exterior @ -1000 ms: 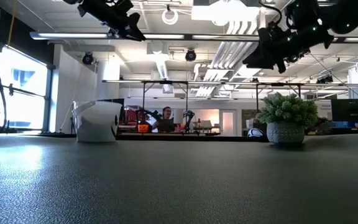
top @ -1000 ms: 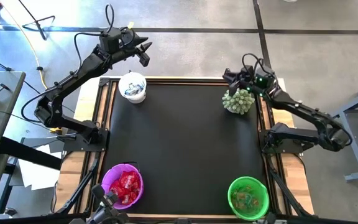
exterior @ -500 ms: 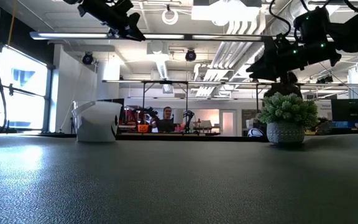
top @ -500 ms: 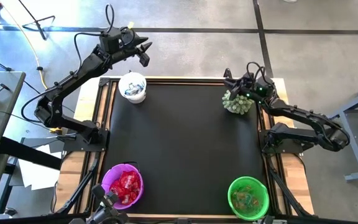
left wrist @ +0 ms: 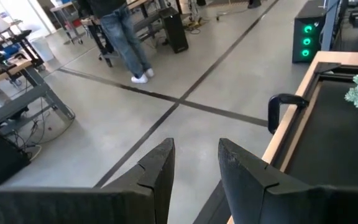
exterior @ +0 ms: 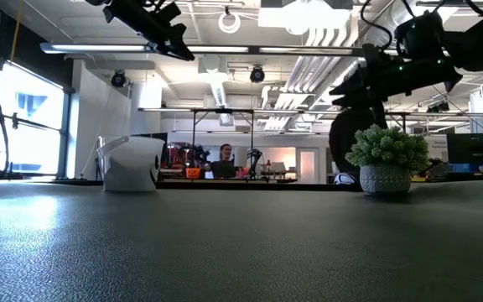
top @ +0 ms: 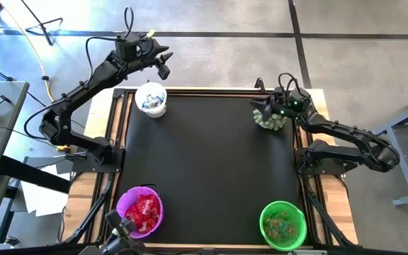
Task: Sort candy
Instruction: Return to Home Position
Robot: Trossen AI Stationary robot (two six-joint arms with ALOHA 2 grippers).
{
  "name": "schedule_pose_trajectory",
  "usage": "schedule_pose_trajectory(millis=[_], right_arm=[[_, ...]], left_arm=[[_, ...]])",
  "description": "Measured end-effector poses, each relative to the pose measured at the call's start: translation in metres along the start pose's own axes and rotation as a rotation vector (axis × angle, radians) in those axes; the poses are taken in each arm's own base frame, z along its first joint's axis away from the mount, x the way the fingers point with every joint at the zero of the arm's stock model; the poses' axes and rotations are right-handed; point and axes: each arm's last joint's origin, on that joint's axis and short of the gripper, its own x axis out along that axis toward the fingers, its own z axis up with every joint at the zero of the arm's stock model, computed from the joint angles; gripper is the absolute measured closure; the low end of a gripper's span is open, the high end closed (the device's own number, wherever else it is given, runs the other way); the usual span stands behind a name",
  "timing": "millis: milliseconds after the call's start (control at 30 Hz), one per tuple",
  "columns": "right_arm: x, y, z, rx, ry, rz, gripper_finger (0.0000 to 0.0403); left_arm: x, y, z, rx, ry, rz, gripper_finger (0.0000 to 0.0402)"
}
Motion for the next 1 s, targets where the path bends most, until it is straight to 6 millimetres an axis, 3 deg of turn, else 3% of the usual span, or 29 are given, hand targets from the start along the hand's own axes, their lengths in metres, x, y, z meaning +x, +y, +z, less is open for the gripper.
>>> schedule_pose_trajectory(millis=[333, 667, 1000], right_arm=[[0.000, 0.049, -0.013, 0.022, 0.077, 0.207, 0.0277], [-0.015, 0.107, -0.040, 0.084, 0.212, 0.345, 0.0277], [-0.040, 0.148, -0.081, -0.056, 0.259, 0.157, 0.0277]], left_arm=[[0.000, 0.000, -0.001, -0.001, 0.012, -0.006, 0.0289], [0.000, -0.002, -0.001, -0.003, 0.001, -0.057, 0.0289], [-0.001, -0.005, -0.005, -0.011, 0.031, -0.119, 0.0289]])
